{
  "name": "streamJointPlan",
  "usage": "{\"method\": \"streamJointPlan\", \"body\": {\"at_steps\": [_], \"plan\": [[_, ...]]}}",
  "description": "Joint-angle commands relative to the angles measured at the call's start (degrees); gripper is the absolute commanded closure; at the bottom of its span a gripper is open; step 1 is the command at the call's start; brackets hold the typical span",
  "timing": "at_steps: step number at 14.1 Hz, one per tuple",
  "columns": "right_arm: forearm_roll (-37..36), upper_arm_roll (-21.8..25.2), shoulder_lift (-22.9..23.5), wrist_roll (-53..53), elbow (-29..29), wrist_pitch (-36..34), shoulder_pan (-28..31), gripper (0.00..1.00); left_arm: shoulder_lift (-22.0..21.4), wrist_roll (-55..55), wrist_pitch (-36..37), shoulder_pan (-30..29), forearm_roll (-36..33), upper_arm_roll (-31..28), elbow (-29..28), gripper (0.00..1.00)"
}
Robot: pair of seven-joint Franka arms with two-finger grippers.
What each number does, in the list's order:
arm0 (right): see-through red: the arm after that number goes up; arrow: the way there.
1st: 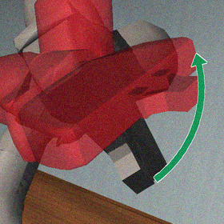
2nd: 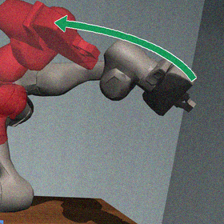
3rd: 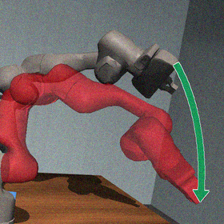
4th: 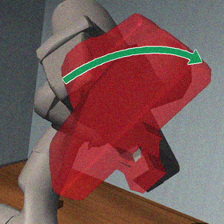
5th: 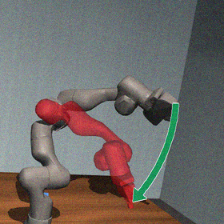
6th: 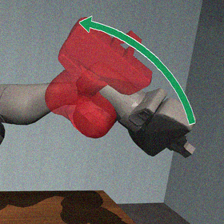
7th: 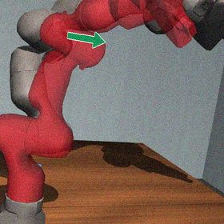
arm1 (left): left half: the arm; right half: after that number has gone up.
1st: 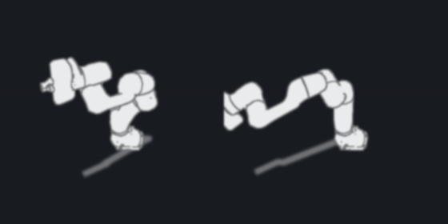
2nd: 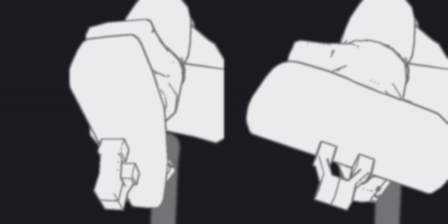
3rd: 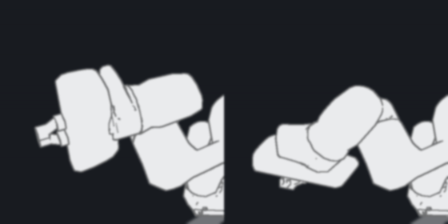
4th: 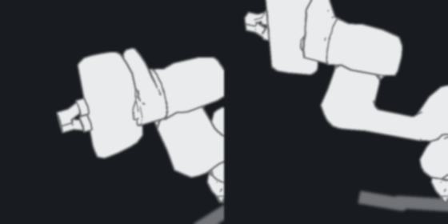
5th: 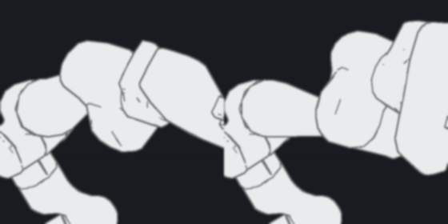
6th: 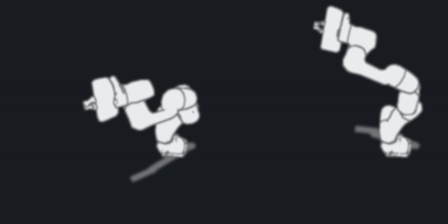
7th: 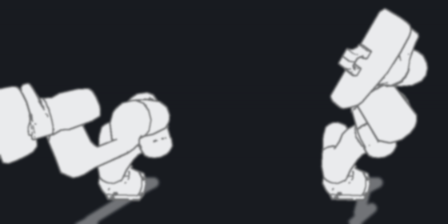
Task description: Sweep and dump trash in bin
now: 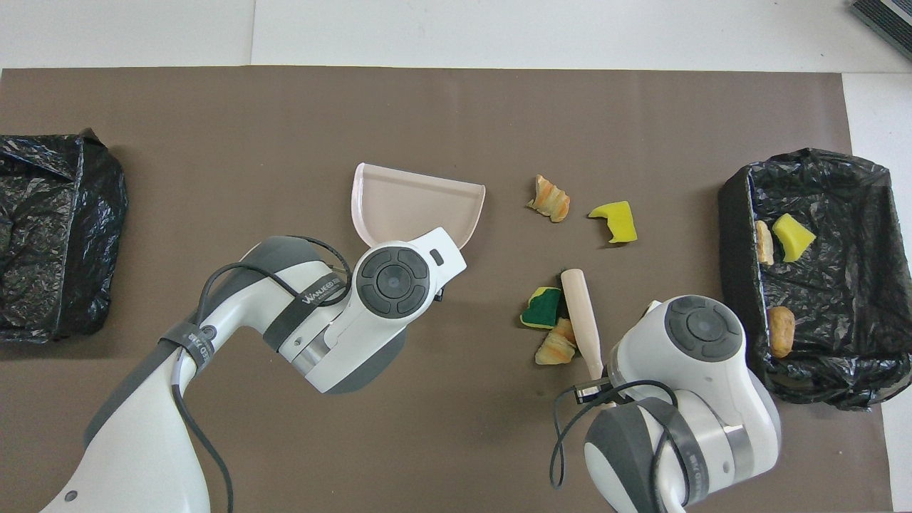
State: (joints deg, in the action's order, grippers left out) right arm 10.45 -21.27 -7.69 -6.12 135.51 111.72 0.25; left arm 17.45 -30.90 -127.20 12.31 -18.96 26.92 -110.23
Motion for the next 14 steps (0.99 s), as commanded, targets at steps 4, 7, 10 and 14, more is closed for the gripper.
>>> {"method": "streamJointPlan", "body": {"at_steps": [4, 7, 10, 14], "plan": [[1.33, 0.17, 5.41, -2.31, -10.87, -6.23, -0.34, 1.00, -6.28, 21.62, 10.29, -3.25, -0.99, -0.56, -0.60, 1.00], [-5.48, 0.27, 3.48, -9.95, -13.52, -10.38, -0.34, 1.00, -6.55, 33.16, 11.09, -4.40, -0.99, -2.31, -1.31, 1.00], [-17.98, 0.09, 3.73, -8.14, -13.52, -8.90, -0.17, 1.00, -6.37, 45.96, 8.12, -4.40, -0.99, -5.73, -1.57, 1.00], [-30.63, 0.44, 14.16, -2.41, -21.21, -3.79, 4.14, 1.00, -9.00, 60.95, 0.67, -4.58, -0.99, -9.17, -8.49, 1.00]]}}
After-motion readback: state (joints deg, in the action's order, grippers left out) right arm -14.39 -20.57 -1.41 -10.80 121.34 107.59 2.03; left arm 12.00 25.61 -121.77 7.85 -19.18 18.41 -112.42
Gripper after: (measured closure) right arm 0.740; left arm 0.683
